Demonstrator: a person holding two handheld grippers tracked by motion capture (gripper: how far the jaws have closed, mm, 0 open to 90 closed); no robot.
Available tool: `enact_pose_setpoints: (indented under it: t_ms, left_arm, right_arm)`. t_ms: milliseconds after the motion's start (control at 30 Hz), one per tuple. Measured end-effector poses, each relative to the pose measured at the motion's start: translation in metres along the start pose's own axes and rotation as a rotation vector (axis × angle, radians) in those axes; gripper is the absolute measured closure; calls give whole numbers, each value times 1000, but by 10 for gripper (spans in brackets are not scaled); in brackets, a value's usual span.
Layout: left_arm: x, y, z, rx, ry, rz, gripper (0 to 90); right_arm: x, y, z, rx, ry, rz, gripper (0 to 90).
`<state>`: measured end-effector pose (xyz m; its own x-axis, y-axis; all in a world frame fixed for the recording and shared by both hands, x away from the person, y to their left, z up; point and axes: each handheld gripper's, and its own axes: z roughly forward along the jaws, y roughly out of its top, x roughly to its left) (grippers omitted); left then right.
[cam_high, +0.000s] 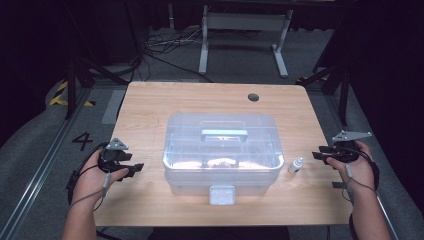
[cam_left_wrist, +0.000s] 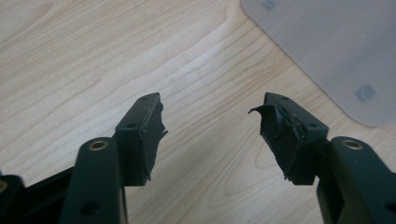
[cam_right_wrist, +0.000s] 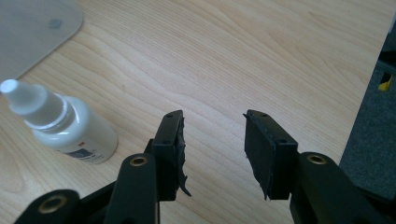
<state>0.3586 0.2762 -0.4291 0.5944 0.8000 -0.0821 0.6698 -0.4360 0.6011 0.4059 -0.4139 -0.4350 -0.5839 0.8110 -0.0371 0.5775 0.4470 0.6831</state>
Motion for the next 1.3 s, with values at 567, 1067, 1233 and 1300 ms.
enact_pose_setpoints:
  t_ms: [567,1067,1233,1300]
  left_arm:
    - [-6,5,-14,-1,-27,9,437]
    - [-12,8,-19,-13,-49,22,442]
    - [-12,8,-19,-7,-57,25,438]
    - [-13,8,-19,-14,-59,20,438]
  right_arm:
    - [4,3,-8,26,47,14,583]
    - [12,12,-19,-6,87,1,594]
    - [15,18,-23,-26,114,-9,595]
    - [17,21,-25,-36,123,-14,595]
